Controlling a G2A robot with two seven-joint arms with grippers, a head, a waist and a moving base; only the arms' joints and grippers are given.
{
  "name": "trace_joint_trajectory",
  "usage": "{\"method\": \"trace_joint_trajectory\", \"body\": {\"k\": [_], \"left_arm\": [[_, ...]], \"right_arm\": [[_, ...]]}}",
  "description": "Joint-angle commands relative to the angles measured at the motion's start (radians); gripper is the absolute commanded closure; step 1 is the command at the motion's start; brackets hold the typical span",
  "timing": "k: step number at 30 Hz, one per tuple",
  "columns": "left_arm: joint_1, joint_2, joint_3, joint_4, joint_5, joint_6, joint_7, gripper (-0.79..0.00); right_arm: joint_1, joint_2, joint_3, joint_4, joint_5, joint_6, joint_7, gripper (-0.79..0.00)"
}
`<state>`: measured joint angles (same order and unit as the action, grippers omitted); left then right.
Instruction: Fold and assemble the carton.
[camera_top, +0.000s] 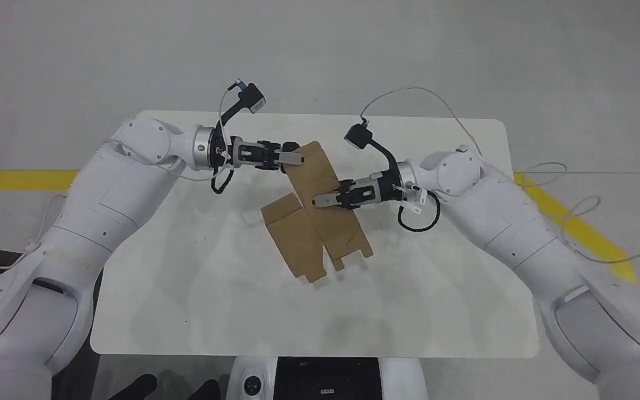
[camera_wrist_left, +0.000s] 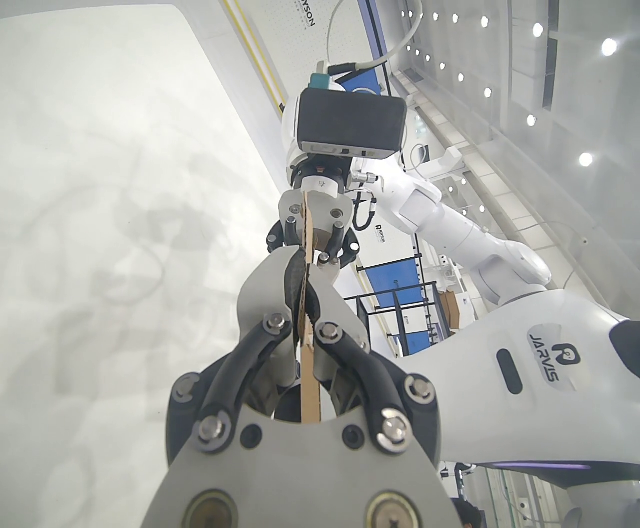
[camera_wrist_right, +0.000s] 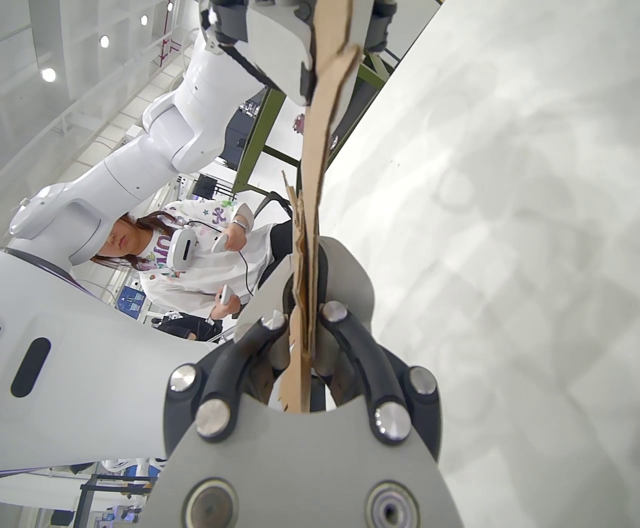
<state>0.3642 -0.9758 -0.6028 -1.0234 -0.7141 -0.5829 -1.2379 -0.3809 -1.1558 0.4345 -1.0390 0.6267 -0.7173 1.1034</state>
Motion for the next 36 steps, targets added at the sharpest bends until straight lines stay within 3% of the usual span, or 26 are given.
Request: {"method": "trace_joint_trajectory", "body": {"k": [1, 2, 3, 13, 22, 36], "left_arm": [[0.000, 0.002, 0.002, 0.001, 0.008, -0.006, 0.006, -0.043], [0.000, 0.002, 0.003, 0.001, 0.011, -0.010, 0.010, -0.554], [-0.001, 0.003, 0.004, 0.002, 0.013, -0.013, 0.013, -0.785], [-0.012, 0.014, -0.031, 0.056, -0.012, -0.070, 0.070, -0.785], [0.039, 0.033, -0.067, 0.094, -0.006, -0.119, 0.120, -0.785], [0.132, 0.016, -0.076, 0.044, -0.013, -0.127, 0.128, -0.785]], "right_arm": [[0.005, 0.002, -0.015, -0.001, 0.011, -0.009, -0.009, 0.000], [0.008, 0.002, -0.024, -0.001, 0.017, -0.014, -0.014, 0.000], [0.010, 0.003, -0.032, 0.000, 0.025, -0.021, -0.021, 0.000], [0.028, 0.008, -0.076, 0.048, 0.135, -0.045, -0.045, 0.000], [0.005, -0.001, -0.012, 0.162, 0.286, -0.015, -0.015, 0.000], [-0.017, -0.041, 0.070, 0.285, 0.300, -0.005, -0.005, 0.000]]}}
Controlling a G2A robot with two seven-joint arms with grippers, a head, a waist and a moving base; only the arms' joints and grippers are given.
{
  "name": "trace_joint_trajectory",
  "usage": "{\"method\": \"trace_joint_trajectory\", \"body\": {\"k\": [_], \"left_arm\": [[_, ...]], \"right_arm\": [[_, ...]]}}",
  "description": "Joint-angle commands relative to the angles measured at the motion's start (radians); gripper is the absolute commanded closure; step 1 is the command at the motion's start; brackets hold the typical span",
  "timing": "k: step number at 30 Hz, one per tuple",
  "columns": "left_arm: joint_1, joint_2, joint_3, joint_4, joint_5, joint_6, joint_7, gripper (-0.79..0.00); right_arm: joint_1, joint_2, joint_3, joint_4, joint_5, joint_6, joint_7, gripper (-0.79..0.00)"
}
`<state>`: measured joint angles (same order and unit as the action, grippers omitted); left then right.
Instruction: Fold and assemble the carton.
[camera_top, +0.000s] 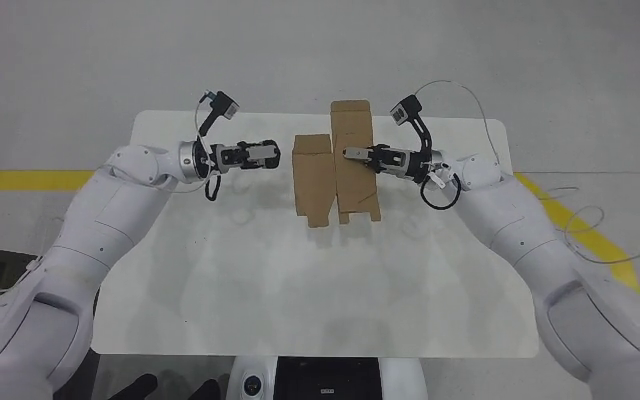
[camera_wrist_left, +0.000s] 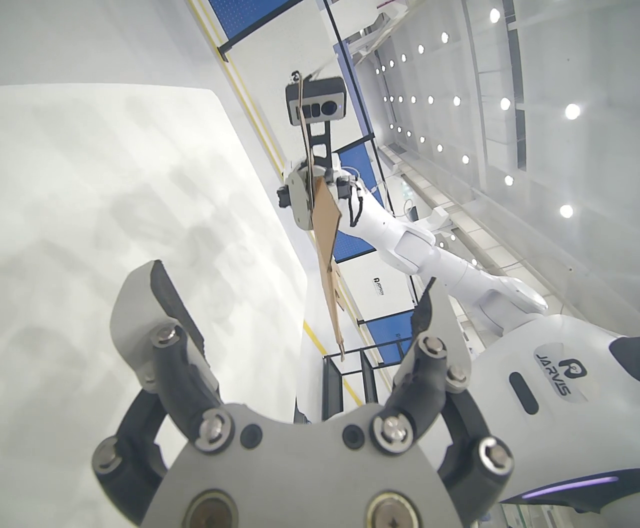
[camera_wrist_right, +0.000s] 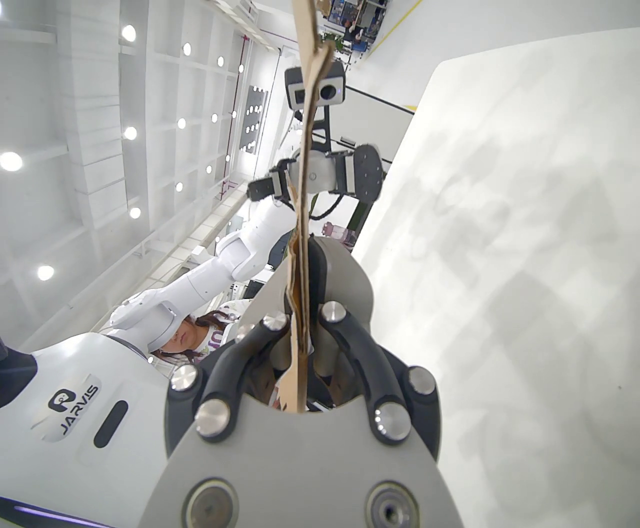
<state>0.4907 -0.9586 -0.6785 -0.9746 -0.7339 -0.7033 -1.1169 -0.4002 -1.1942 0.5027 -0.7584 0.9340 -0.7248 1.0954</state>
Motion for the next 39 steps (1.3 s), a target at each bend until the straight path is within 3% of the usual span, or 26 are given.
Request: {"method": "trace_joint_trajectory", "body": {"k": [1, 7, 25, 27, 29, 32, 33, 39], "left_arm": [[0.014, -0.003, 0.002, -0.016, 0.021, -0.015, 0.015, -0.785], [0.060, -0.012, -0.002, -0.054, 0.037, -0.028, 0.031, -0.785], [0.151, -0.016, -0.056, -0.179, 0.105, 0.063, 0.042, -0.773], [0.159, -0.017, -0.061, -0.189, 0.111, 0.071, 0.042, -0.582], [0.165, -0.018, -0.066, -0.196, 0.116, 0.081, 0.041, -0.320], [0.171, -0.021, -0.073, -0.201, 0.125, 0.096, 0.045, -0.028], [0.172, -0.022, -0.076, -0.201, 0.127, 0.101, 0.047, 0.000], [0.176, -0.030, -0.089, -0.197, 0.122, 0.123, 0.044, 0.000]], "right_arm": [[0.003, -0.006, 0.005, 0.008, -0.010, 0.004, 0.004, 0.000], [0.003, -0.029, 0.025, 0.035, -0.025, -0.003, -0.003, 0.000], [-0.014, -0.082, 0.079, 0.097, -0.090, -0.014, -0.024, 0.000], [-0.013, -0.085, 0.087, 0.102, -0.098, -0.016, -0.023, 0.000], [-0.013, -0.088, 0.094, 0.106, -0.106, -0.015, -0.020, 0.000], [-0.014, -0.092, 0.105, 0.109, -0.116, -0.015, -0.017, 0.000], [-0.015, -0.094, 0.109, 0.109, -0.119, -0.014, -0.015, 0.000], [-0.022, -0.097, 0.133, 0.110, -0.143, -0.012, -0.012, 0.000]]}}
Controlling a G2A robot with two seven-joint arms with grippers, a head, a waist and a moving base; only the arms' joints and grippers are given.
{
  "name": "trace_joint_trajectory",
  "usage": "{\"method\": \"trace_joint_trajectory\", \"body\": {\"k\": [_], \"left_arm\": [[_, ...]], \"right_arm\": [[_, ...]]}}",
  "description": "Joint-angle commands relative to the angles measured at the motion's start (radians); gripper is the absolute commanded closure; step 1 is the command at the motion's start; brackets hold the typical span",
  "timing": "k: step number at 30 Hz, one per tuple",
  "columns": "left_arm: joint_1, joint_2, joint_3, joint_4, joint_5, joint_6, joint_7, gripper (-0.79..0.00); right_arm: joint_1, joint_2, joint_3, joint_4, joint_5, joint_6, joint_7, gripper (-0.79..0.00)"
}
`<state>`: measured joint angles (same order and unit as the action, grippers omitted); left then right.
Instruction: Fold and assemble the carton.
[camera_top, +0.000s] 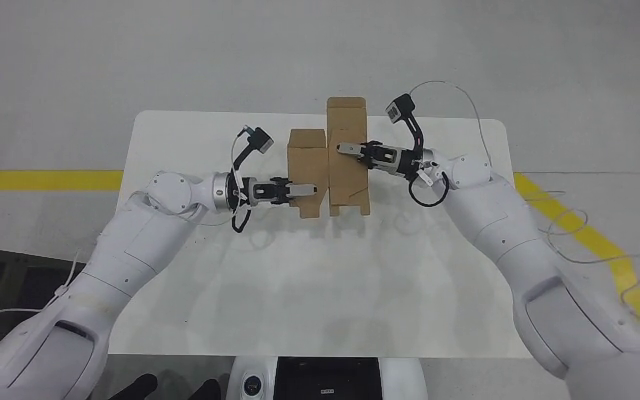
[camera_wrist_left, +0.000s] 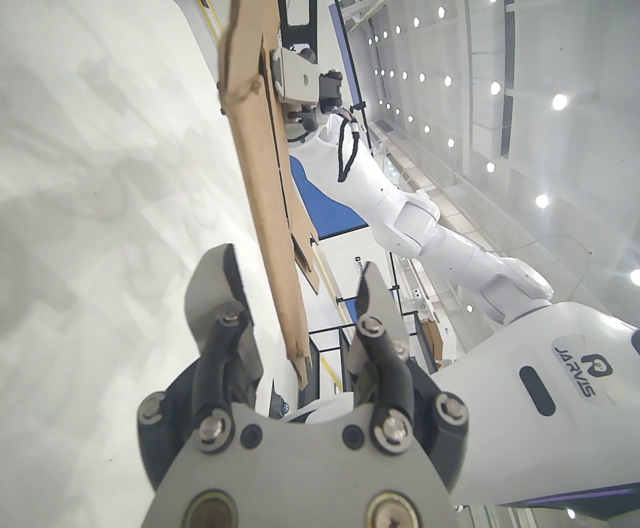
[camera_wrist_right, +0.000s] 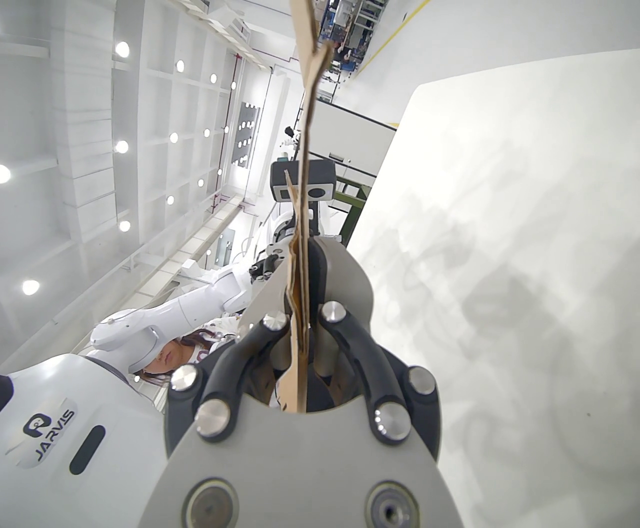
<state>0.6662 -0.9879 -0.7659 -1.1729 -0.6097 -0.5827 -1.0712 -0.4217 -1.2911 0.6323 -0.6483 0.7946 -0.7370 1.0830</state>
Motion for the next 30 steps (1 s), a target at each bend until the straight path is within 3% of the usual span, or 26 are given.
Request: {"method": "trace_joint_trajectory", "body": {"k": [1, 6, 7, 8, 9, 16, 26, 30], "left_arm": [[0.002, -0.002, -0.004, 0.002, -0.004, 0.005, -0.005, 0.000], [0.007, -0.008, -0.015, 0.012, -0.019, 0.033, -0.015, 0.000], [0.006, -0.010, -0.018, 0.013, -0.026, 0.044, -0.019, 0.000], [0.006, -0.011, -0.021, 0.015, -0.032, 0.051, -0.023, 0.000], [0.006, -0.012, -0.024, 0.017, -0.038, 0.059, -0.028, 0.000], [-0.019, -0.015, -0.047, 0.042, -0.029, 0.118, -0.098, 0.000], [-0.121, -0.022, -0.071, 0.155, -0.061, 0.197, -0.363, 0.000], [-0.152, -0.023, -0.062, 0.139, -0.039, 0.252, -0.418, 0.000]], "right_arm": [[-0.002, 0.000, 0.007, 0.000, -0.006, 0.001, 0.001, 0.000], [-0.006, -0.002, 0.026, -0.004, -0.027, 0.005, 0.005, -0.006], [-0.007, -0.003, 0.030, -0.006, -0.031, 0.006, 0.006, -0.142], [-0.008, -0.003, 0.034, -0.007, -0.034, 0.006, 0.006, -0.388], [-0.009, -0.003, 0.038, -0.008, -0.038, 0.007, 0.007, -0.785], [-0.015, 0.012, 0.078, -0.020, -0.088, 0.002, 0.002, -0.785], [-0.048, 0.093, 0.149, -0.113, -0.259, -0.010, -0.009, -0.785], [-0.069, 0.125, 0.165, -0.159, -0.299, -0.011, -0.011, -0.785]]}}
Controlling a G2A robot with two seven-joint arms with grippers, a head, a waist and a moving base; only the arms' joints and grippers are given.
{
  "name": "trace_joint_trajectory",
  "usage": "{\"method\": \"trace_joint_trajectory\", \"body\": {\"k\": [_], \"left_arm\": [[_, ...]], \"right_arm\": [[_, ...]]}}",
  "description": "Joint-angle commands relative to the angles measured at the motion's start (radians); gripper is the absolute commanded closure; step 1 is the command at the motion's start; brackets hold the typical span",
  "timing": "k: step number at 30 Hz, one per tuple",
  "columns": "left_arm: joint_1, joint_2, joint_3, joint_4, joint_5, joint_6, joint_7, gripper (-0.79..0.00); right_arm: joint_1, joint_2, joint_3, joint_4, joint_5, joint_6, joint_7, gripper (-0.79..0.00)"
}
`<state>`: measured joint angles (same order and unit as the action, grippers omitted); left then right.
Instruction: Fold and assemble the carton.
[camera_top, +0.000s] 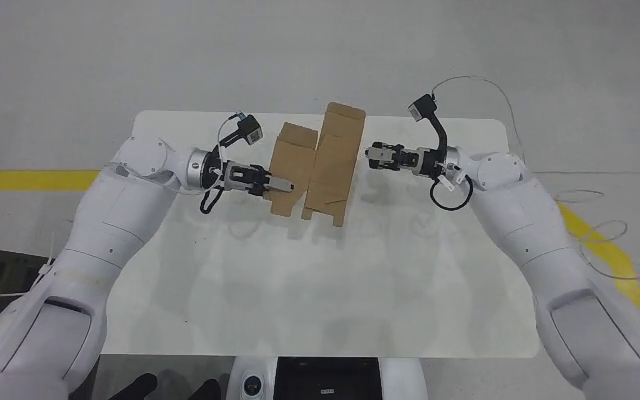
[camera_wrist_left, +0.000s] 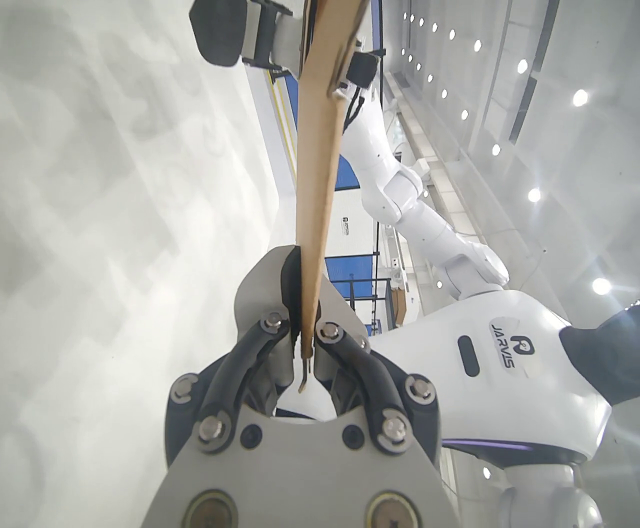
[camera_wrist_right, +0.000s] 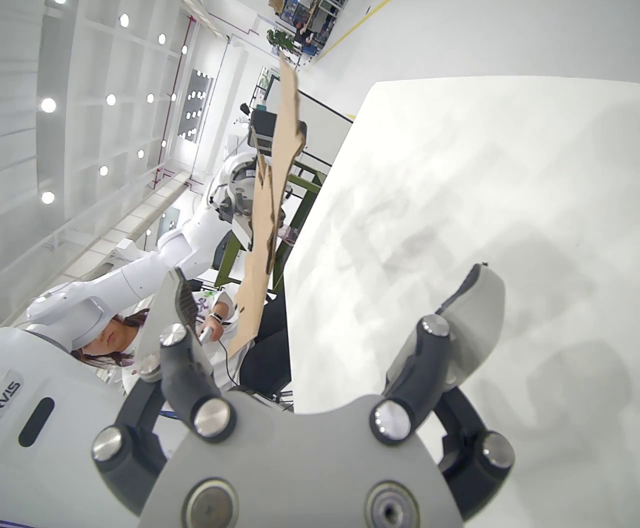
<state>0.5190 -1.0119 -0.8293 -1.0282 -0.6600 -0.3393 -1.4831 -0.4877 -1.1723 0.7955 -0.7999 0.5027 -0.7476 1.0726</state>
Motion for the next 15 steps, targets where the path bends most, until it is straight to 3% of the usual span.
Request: {"method": "trace_joint_trajectory", "body": {"k": [1, 7, 15], "left_arm": [[-0.008, 0.003, 0.005, -0.010, 0.023, 0.018, -0.016, 0.000], [-0.026, 0.018, 0.038, -0.059, 0.112, 0.049, -0.047, 0.000], [-0.024, 0.048, 0.099, -0.143, 0.110, 0.055, -0.053, 0.000]], "right_arm": [[-0.008, 0.013, 0.005, -0.018, -0.016, -0.001, -0.001, -0.785], [-0.032, 0.055, -0.005, -0.089, -0.052, -0.001, -0.001, -0.785], [-0.046, 0.093, -0.086, -0.165, -0.051, -0.019, -0.019, -0.785]]}}
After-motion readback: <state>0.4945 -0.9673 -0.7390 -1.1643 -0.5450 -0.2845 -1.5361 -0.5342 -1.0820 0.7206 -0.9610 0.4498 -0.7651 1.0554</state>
